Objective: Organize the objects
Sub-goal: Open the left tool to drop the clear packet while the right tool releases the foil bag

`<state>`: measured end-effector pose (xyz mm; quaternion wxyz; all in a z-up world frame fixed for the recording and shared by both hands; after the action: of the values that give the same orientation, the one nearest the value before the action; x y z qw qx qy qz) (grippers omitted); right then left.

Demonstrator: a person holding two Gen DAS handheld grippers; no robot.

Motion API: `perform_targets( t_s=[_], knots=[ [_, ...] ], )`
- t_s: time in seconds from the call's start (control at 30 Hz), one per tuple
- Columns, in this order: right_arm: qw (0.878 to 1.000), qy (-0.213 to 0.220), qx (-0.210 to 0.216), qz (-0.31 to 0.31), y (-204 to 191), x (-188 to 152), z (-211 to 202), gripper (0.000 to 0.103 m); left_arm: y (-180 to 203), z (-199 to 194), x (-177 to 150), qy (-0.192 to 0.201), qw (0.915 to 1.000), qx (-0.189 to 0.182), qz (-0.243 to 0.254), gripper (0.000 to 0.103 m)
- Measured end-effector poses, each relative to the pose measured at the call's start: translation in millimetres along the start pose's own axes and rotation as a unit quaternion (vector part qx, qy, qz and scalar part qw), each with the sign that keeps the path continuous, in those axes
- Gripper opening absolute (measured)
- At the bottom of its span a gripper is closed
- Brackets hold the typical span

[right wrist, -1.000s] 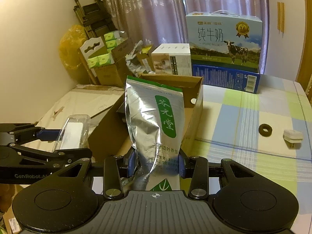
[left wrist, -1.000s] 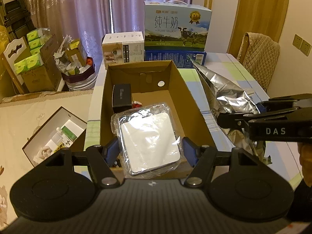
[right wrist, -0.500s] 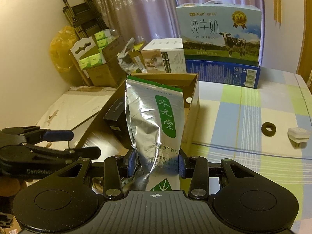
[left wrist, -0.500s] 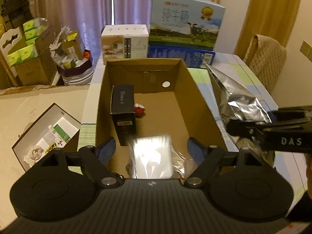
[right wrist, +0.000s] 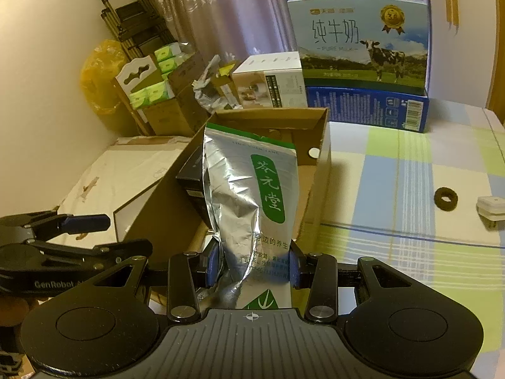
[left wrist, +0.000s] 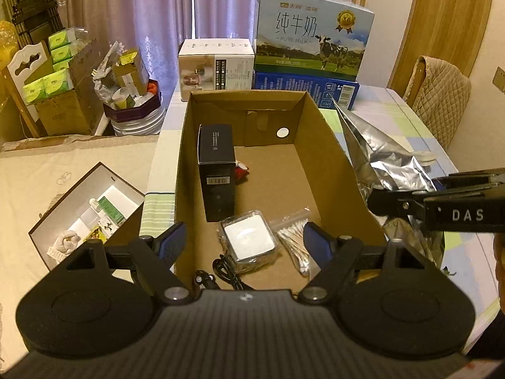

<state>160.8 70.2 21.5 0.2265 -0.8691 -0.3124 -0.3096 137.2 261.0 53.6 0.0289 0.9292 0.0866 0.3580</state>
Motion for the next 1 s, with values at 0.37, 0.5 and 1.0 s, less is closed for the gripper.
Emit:
perform_targets(
  t_s=[0.37, 0.5, 1.0],
  knots=[
    [0.997, 0.031, 0.021, 0.069, 9, 24, 13, 0.072, -8, 0, -1, -0.003, 1.0, 0.007, -0.004, 0.077],
    [0.994, 0.062, 0.025, 0.082, 17, 31, 5, 0.077, -12, 2, -5, -0.005, 0.9999, 0.009, -0.01, 0.077],
    [0.989, 0.042, -0.013, 0.141, 55, -41, -40, 0.077, 22, -23, -23, 0.009, 0.9996, -0.011, -0.024, 0.082]
  ],
)
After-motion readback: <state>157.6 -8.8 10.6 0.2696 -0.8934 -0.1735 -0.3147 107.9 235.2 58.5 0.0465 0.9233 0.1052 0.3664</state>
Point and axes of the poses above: each gripper's, at about its wrist camera, not at the fingertips, and z roughly the way its jaws point, y to its right, x to its top, the point moved 2 cm from there along z, roughly the way its jaws point, and after that the axes turned 7 degrees about -z, right-handed, at the moved point
